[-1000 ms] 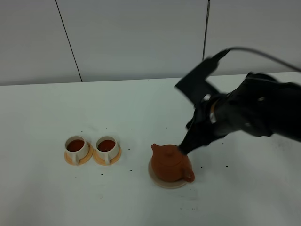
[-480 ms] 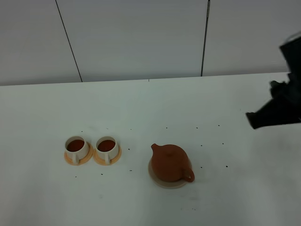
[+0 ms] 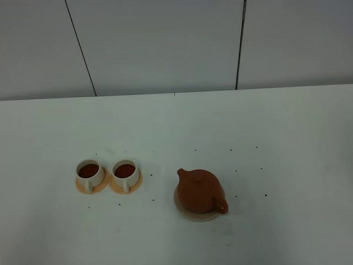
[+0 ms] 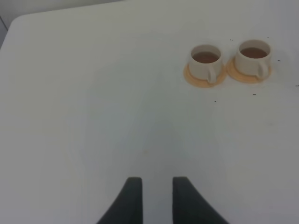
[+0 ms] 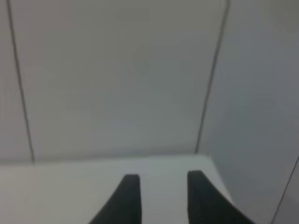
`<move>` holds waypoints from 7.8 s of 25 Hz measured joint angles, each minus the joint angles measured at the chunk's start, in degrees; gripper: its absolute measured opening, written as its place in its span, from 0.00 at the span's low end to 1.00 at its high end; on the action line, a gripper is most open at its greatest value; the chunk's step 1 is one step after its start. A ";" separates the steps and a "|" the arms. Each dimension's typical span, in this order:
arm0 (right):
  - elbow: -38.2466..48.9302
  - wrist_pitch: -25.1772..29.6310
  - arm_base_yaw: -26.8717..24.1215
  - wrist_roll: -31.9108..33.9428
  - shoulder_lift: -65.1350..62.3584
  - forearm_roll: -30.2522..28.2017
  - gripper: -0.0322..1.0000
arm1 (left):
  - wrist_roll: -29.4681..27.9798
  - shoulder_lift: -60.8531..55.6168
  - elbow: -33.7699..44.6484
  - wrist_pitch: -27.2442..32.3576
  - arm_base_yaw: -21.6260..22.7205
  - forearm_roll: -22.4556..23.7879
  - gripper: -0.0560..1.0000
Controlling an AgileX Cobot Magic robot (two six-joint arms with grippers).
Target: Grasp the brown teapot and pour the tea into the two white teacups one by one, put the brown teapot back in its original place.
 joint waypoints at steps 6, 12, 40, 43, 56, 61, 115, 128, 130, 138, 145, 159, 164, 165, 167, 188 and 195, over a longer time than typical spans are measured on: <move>0.09 3.27 0.00 -6.84 -7.08 4.53 0.26 | 0.11 0.00 0.00 0.00 0.00 0.00 0.27; 0.13 9.80 0.00 -12.28 -7.22 6.77 0.26 | 0.11 0.00 0.00 0.00 0.00 0.00 0.27; 0.13 5.52 0.00 -15.97 -7.27 9.07 0.26 | 0.11 0.00 0.00 0.00 0.00 0.00 0.27; 0.13 4.94 0.00 -16.15 -7.27 9.07 0.26 | 0.11 0.00 0.00 0.00 0.00 0.00 0.27; 0.13 -2.19 -12.77 -22.94 -9.73 17.12 0.26 | 0.11 0.00 0.00 0.00 0.00 0.00 0.27; 0.13 -2.19 -19.02 -29.80 -13.23 26.21 0.26 | 0.11 0.00 0.00 0.00 0.00 0.00 0.27; 7.81 15.26 -37.04 -56.90 -34.13 72.98 0.26 | 0.17 0.00 0.00 0.00 0.00 0.00 0.27; 7.81 15.26 -37.04 -57.50 -34.13 73.70 0.26 | 0.17 0.00 0.00 0.00 0.00 0.00 0.27; 7.81 15.26 -37.04 -57.52 -34.13 73.70 0.26 | 0.17 0.00 0.00 0.00 0.00 0.00 0.27; 7.81 15.26 -37.04 -57.52 -34.13 73.70 0.26 | 0.17 0.00 0.00 0.00 0.00 0.00 0.27; 7.81 15.26 -37.04 -57.52 -34.13 73.72 0.26 | 0.17 0.00 0.00 0.00 0.00 0.00 0.27; 7.81 15.26 -37.04 -58.25 -34.13 73.72 0.26 | 0.06 0.00 0.00 0.00 0.00 0.00 0.27; 7.81 15.26 -37.04 -58.29 -34.13 73.72 0.26 | 0.11 0.00 0.00 0.00 0.00 0.00 0.27; 7.81 15.26 -37.04 -58.29 -34.13 73.72 0.26 | 0.11 0.00 0.00 0.00 0.00 0.00 0.27; 7.81 15.26 -37.04 -58.29 -34.13 73.72 0.26 | 0.11 0.00 0.00 0.00 0.00 0.00 0.27; 7.81 15.26 -37.04 -58.22 -34.13 73.72 0.26 | 0.11 0.00 0.00 0.00 0.00 0.00 0.27; 7.81 15.26 -37.04 -58.22 -34.13 73.72 0.26 | 0.11 0.00 0.00 0.00 0.00 0.00 0.27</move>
